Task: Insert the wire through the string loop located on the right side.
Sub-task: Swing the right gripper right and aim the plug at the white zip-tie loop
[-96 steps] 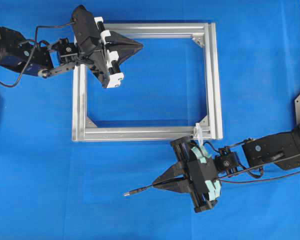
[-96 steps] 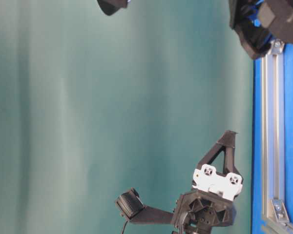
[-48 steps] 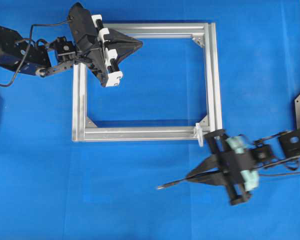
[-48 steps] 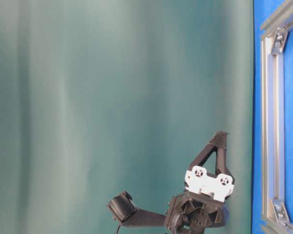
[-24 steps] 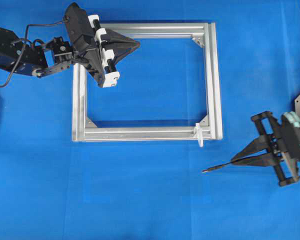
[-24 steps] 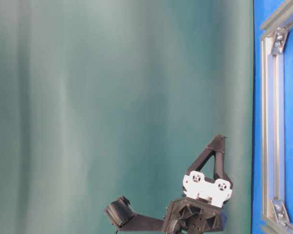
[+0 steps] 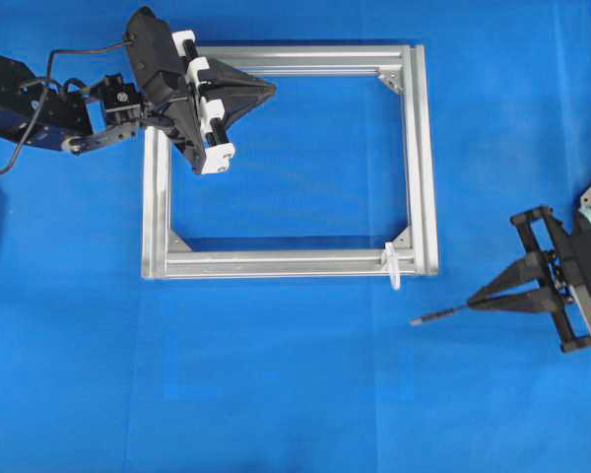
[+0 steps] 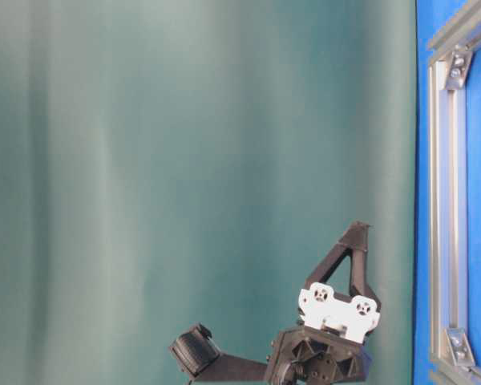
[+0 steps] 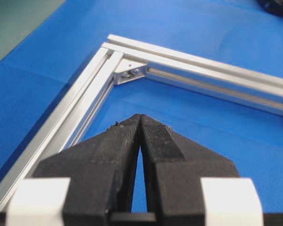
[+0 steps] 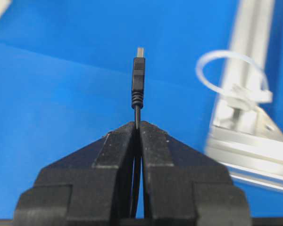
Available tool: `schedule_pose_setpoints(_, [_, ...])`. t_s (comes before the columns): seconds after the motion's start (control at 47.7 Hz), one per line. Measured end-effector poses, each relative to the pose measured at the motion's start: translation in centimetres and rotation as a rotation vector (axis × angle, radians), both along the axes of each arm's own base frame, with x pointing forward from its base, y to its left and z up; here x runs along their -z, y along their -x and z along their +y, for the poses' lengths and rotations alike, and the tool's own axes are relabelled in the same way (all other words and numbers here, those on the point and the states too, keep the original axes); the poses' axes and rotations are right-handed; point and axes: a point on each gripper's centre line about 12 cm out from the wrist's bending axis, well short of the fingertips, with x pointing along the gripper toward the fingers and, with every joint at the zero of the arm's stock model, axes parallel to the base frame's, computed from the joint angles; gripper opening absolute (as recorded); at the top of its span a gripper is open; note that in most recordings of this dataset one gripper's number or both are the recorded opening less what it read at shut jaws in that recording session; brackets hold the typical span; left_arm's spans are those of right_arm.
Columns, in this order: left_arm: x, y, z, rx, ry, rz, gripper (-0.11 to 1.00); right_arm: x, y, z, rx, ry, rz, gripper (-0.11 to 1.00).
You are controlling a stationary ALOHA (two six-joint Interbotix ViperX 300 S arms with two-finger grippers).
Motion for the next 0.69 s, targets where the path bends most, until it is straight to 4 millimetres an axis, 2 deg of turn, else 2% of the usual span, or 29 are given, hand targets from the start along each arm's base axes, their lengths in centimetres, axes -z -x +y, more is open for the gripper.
schedule_pose_setpoints(0.315, [0.0, 0.0, -0.1, 0.001, -0.001, -0.001, 0.0, 0.7, -0.3, -3.6, 0.173, 0.019, 0.013, -0.03])
schedule_pose_setpoints(0.692, [0.0, -0.1, -0.3, 0.009, 0.0, 0.0, 0.0, 0.7, -0.3, -3.9, 0.186, 0.019, 0.012, -0.03])
